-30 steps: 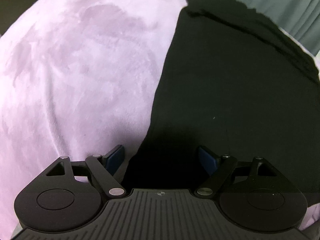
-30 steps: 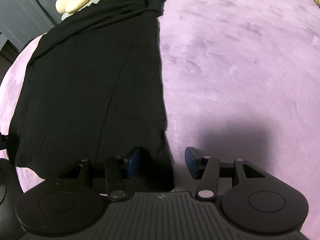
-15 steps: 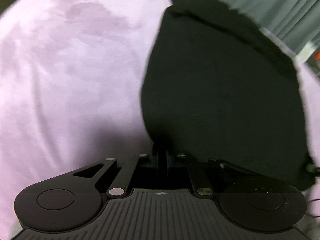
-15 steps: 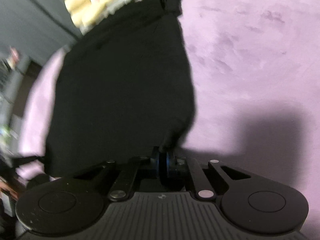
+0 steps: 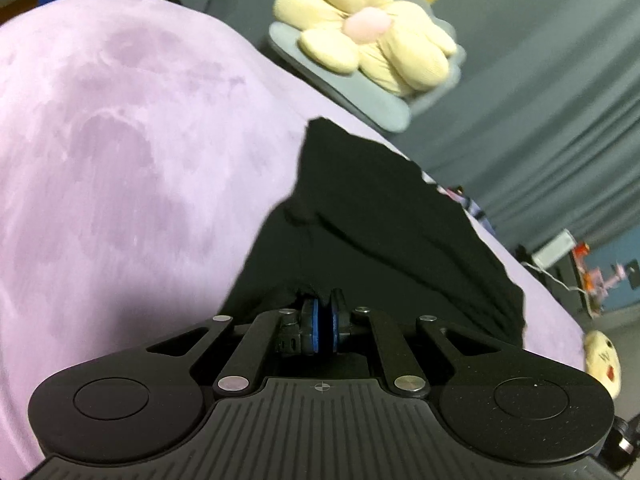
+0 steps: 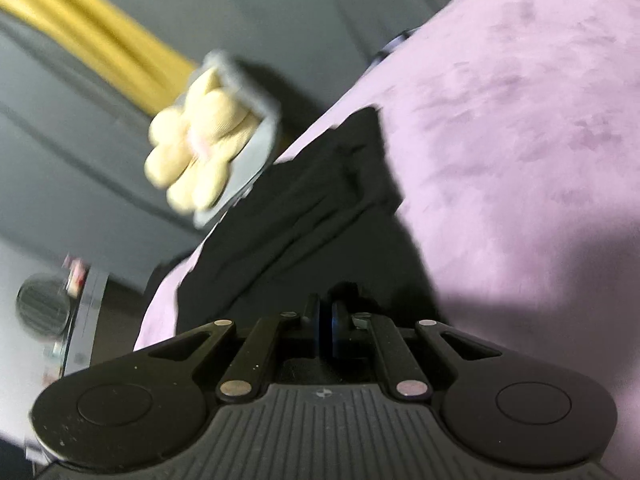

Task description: Fold small clothes

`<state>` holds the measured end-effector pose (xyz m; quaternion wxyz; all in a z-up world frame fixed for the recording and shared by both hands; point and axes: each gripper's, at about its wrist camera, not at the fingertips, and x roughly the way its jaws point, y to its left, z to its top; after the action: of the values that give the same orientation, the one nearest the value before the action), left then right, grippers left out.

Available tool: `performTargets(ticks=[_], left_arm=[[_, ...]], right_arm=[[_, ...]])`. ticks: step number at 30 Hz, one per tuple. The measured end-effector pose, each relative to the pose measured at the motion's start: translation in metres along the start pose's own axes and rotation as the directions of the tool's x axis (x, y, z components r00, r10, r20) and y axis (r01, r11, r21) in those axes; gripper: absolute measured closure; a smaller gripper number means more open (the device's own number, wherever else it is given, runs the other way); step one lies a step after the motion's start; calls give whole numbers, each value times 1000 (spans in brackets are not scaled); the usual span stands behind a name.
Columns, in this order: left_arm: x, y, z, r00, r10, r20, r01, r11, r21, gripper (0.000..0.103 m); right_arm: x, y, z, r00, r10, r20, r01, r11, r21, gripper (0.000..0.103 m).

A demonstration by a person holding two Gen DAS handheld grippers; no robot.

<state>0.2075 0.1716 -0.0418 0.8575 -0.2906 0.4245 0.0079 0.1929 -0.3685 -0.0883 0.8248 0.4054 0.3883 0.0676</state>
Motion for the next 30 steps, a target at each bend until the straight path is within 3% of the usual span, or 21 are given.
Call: performTargets(ticks=[3,5,6,7,9,11,13,15,17,21,27,30], left_arm=[[12,6,3,1000,-14,20,14,1000,-11,94],[14,14,4,999,-8,45,10,999,-31,81],[13,19,4,997,-1,79,4,999,-40,74],[10,22,3,994,0,107,5,999,-40,59],[7,30,0,989,-26,148,30,999,-21,54],[9,32,-6,990,-71,123,65,996,53,45],[17,28,-12,998,-36,60,27,989,148,45],[21,24,-21,1000,3,0,-3,975,224,47],[22,23,-28,999,-9,-37,18,969,248,48],[25,21,-28,996,-54,-65,68,972,227,48],[33,24,-18,989,-116,-89,128,982,139,49],[44,22,-15,984,-139,-112,153,979,131,61]], right_arm=[[3,-18,10,995,-12,102,2,995,100,92],[-1,-27,12,986,-32,161,15,994,106,84],[-4,-28,15,986,-52,161,40,996,78,80],[-6,-27,15,986,-73,150,69,997,32,72],[-7,-21,12,987,-116,113,129,985,-117,71],[-2,-11,4,983,-166,82,182,946,-268,70],[2,-6,-5,980,-196,35,196,916,-350,70],[6,-3,-11,987,-160,-19,144,927,-345,70],[8,0,-13,992,-120,-36,102,942,-321,70],[13,13,-19,988,-143,-66,113,935,-338,72],[28,16,-14,984,-152,-91,116,941,-318,98],[38,18,-5,990,-107,-94,79,962,-263,101]])
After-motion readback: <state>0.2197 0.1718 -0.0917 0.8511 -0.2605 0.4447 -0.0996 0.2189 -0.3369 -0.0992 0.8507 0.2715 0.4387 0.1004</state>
